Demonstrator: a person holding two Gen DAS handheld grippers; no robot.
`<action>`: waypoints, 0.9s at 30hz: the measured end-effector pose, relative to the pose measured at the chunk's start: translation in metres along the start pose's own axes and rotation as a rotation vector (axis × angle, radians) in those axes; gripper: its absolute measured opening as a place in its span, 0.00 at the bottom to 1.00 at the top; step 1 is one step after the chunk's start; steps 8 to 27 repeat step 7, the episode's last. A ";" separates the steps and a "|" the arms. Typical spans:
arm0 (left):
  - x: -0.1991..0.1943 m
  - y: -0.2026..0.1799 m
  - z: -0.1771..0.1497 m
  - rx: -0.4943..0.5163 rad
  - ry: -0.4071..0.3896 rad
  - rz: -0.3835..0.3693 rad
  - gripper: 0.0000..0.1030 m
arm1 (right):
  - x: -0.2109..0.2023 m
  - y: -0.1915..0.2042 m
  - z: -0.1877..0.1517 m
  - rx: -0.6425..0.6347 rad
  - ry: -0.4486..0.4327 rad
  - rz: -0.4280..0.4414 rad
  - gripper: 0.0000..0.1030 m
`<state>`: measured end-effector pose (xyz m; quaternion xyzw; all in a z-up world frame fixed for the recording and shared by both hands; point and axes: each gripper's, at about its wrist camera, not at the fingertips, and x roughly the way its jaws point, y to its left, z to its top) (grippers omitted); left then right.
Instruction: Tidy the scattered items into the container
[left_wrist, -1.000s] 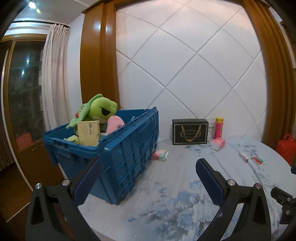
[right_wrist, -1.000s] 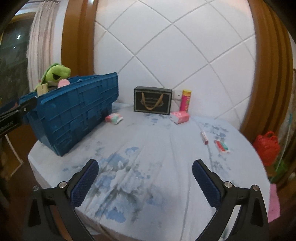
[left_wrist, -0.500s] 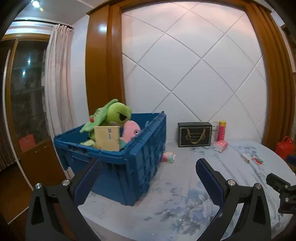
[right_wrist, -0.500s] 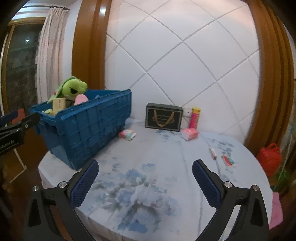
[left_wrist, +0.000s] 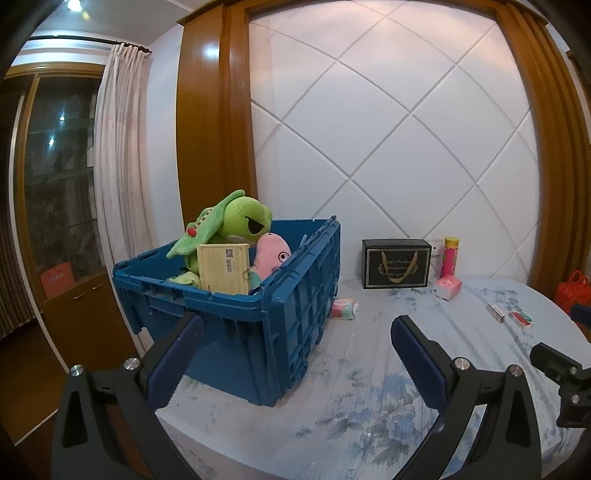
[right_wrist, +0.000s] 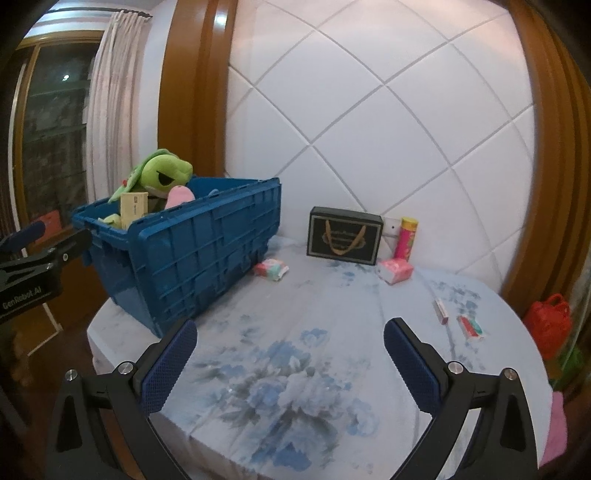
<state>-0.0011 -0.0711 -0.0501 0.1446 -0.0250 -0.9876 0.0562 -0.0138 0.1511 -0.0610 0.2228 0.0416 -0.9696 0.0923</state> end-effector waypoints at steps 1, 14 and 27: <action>0.000 -0.001 0.000 0.002 -0.003 -0.003 1.00 | 0.000 0.000 0.000 0.002 0.001 0.000 1.00; -0.005 0.000 -0.001 -0.008 -0.032 -0.012 1.00 | 0.000 -0.003 0.000 0.007 -0.002 0.001 1.00; -0.005 0.000 -0.001 -0.008 -0.032 -0.012 1.00 | 0.000 -0.003 0.000 0.007 -0.002 0.001 1.00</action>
